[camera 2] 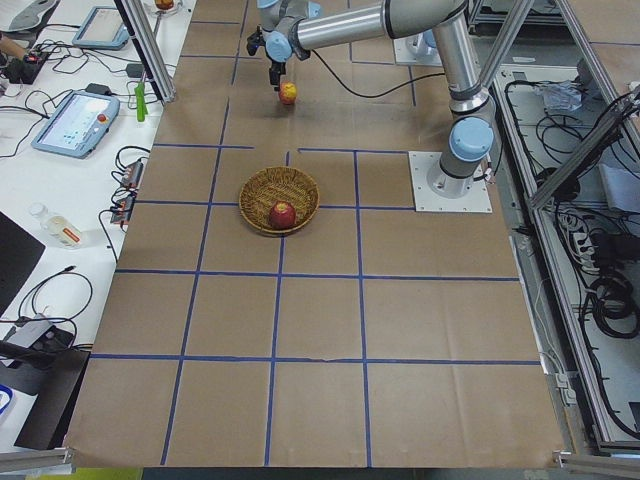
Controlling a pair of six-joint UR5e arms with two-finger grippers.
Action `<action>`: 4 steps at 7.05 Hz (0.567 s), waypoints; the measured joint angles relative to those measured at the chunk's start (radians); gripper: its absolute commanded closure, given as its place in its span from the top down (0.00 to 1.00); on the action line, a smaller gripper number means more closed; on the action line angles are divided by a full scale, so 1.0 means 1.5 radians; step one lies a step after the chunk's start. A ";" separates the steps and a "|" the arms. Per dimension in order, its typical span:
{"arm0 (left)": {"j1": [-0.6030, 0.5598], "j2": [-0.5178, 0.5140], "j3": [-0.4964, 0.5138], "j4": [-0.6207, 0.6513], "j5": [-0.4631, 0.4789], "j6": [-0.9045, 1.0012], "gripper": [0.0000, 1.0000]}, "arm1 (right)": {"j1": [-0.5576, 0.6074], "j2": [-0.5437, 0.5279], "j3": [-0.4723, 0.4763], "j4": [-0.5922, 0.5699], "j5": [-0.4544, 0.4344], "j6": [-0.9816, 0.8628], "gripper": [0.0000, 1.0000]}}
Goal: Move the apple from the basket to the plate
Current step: 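Withdraw the left gripper while the right gripper moves toward the apple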
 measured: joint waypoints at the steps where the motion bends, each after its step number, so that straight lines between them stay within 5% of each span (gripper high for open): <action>1: 0.042 0.063 -0.004 -0.056 -0.001 0.046 0.99 | 0.000 0.000 0.000 0.000 0.000 0.000 1.00; 4: 0.183 0.216 -0.003 -0.242 -0.003 0.189 0.99 | 0.002 -0.002 0.001 -0.004 -0.004 0.003 1.00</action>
